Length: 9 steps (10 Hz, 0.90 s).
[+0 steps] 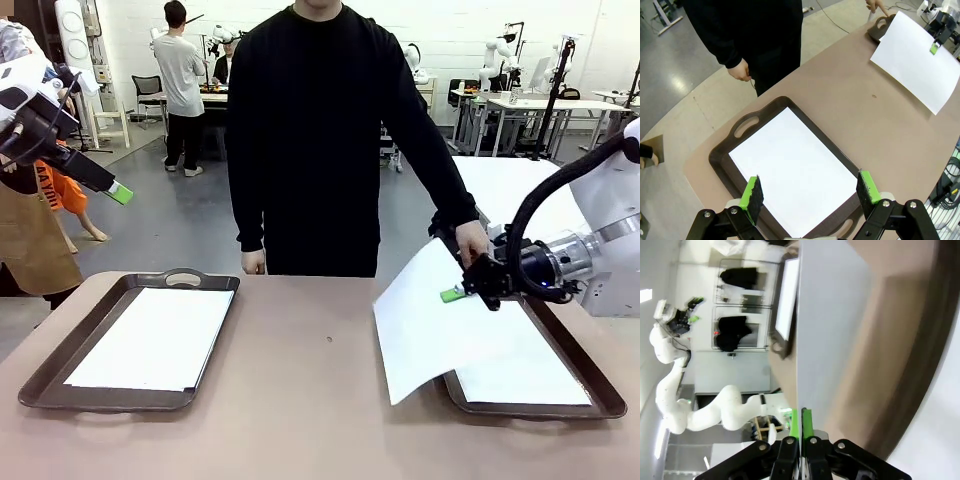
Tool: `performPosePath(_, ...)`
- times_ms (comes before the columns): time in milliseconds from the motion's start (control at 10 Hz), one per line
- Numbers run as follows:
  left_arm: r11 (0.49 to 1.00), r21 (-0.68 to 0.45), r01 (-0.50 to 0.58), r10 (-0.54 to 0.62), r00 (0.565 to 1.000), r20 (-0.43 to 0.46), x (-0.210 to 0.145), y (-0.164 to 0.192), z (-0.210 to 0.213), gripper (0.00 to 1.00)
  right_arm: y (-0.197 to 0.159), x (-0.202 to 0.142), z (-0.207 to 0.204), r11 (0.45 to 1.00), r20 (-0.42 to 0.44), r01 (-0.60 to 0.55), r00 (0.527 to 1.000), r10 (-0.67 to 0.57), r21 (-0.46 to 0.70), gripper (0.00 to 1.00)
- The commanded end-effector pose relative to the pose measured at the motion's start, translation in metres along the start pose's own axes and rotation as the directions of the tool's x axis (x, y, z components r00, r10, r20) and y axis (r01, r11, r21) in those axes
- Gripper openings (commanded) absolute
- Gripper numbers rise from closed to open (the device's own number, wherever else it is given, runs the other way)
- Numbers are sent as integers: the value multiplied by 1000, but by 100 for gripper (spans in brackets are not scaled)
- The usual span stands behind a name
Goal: Sort the A4 documents.
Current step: Place the A4 Paper in the designated Handle tray.
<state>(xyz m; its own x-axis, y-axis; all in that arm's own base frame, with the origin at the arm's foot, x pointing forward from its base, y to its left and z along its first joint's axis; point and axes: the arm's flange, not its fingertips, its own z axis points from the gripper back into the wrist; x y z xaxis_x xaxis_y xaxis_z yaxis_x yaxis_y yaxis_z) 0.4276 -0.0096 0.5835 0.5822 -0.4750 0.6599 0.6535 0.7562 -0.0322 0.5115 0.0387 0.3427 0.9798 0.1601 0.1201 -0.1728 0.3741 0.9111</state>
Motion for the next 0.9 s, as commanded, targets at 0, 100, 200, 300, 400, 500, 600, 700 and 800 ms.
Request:
performPosePath(0, 1000, 1, 5, -5, 1000, 1, 0, 0, 1, 97, -13, -22, 16, 979, 29, 37, 999, -32, -201, 1)
performPosePath(100, 1000, 1, 5, -5, 1000, 1, 0, 0, 1, 97, -22, -27, 22, 945, 15, 65, 998, -63, -322, 1)
performPosePath(200, 1000, 1, 5, -5, 1000, 1, 0, 0, 1, 97, -25, -28, 27, 902, 7, 70, 997, -74, -425, 1)
performPosePath(300, 1000, 1, 5, -5, 1000, 1, 0, 0, 1, 97, -24, -28, 36, 843, 20, 73, 997, -73, -533, 1)
performPosePath(400, 1000, 1, 5, -5, 1000, 1, 0, 0, 1, 97, -23, -29, 47, 806, 48, 88, 996, -73, -586, 1)
performPosePath(500, 1000, 1, 5, -5, 1000, 1, 0, 0, 1, 97, -24, -30, 58, 765, 84, 115, 993, -80, -634, 1)
performPosePath(600, 1000, 1, 5, -5, 1000, 1, 0, 0, 1, 97, -24, -31, 67, 735, 118, 135, 990, -74, -664, 1)
performPosePath(700, 1000, 1, 5, -5, 1000, 1, 0, 0, 1, 97, -23, -32, 75, 719, 142, 147, 988, -69, -680, 1)
performPosePath(800, 1000, 1, 5, -5, 1000, 1, 0, 0, 1, 97, -23, -31, 80, 712, 166, 161, 984, -63, -684, 1)
